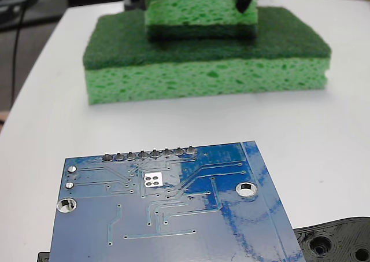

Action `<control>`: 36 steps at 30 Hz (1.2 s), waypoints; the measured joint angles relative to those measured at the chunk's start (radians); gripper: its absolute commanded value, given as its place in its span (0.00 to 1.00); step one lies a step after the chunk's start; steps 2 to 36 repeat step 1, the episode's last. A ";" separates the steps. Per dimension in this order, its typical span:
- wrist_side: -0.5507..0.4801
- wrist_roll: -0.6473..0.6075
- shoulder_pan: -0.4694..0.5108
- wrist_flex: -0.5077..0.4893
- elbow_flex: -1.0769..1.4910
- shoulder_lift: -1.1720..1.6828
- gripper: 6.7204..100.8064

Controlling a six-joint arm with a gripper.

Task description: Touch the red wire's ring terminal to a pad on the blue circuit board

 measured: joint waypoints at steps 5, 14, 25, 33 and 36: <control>0.000 0.000 0.000 0.000 0.000 0.000 0.99; 0.000 0.000 0.000 0.000 0.000 0.000 0.99; 0.000 0.000 0.000 0.000 0.000 0.000 0.99; 0.000 0.000 0.000 0.000 0.000 0.000 0.99; 0.000 0.000 0.000 0.000 0.000 0.000 0.99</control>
